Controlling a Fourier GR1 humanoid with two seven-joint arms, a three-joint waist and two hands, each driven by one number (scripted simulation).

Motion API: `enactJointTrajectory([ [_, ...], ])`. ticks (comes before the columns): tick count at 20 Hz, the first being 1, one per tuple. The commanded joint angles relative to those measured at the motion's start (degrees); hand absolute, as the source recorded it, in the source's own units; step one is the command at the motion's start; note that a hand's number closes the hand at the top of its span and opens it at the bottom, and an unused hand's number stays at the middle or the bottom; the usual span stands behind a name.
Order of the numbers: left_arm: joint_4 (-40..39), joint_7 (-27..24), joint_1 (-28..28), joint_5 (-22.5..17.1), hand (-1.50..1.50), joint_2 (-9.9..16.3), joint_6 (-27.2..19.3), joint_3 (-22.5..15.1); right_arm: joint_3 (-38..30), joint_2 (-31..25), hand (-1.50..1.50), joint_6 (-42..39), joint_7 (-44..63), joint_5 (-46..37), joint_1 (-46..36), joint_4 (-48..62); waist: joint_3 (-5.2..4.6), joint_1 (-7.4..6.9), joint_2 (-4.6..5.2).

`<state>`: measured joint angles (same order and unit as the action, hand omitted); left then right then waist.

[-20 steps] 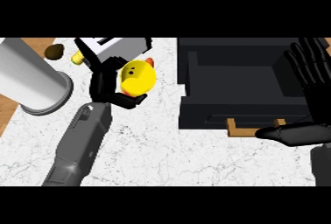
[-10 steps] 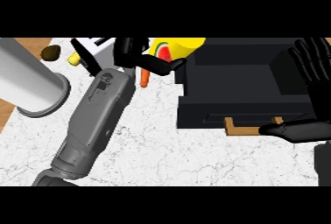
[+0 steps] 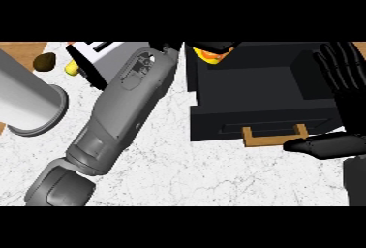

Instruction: Pick up the cup, place it into the drawer and close the drawer

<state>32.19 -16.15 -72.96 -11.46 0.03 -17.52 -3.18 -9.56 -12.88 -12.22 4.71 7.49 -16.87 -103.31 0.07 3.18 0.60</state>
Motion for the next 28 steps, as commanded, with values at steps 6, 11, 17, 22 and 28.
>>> enactJointTrajectory([
  [6,-13.58,2.39,-4.53,-3.67,1.50,-0.03,0.00,-9.30,1.34,0.48,-1.50,0.85,2.19,-0.05,-4.72,0.38,0.01,2.88,0.98],
  [11,-16.16,5.35,-4.33,-4.47,1.50,-0.03,2.52,-14.17,3.25,2.36,-1.50,-0.12,-2.32,-0.90,-2.86,0.83,0.12,5.96,1.85],
  [17,-14.65,3.76,-1.78,-7.91,-1.50,-0.03,2.92,-16.91,3.48,1.07,-1.50,-1.85,-0.02,0.92,-6.48,1.80,0.04,8.23,2.18],
  [22,-11.66,-2.23,1.67,-14.29,-1.50,-0.03,1.63,-14.12,8.62,2.94,-1.50,-8.39,0.14,6.27,-6.45,1.75,-0.03,9.43,2.60],
  [28,-7.22,-7.54,-0.02,-20.82,-1.50,-0.03,2.98,-12.66,13.46,0.72,1.50,-18.92,2.91,13.84,-6.84,2.31,-0.04,8.23,1.64],
])
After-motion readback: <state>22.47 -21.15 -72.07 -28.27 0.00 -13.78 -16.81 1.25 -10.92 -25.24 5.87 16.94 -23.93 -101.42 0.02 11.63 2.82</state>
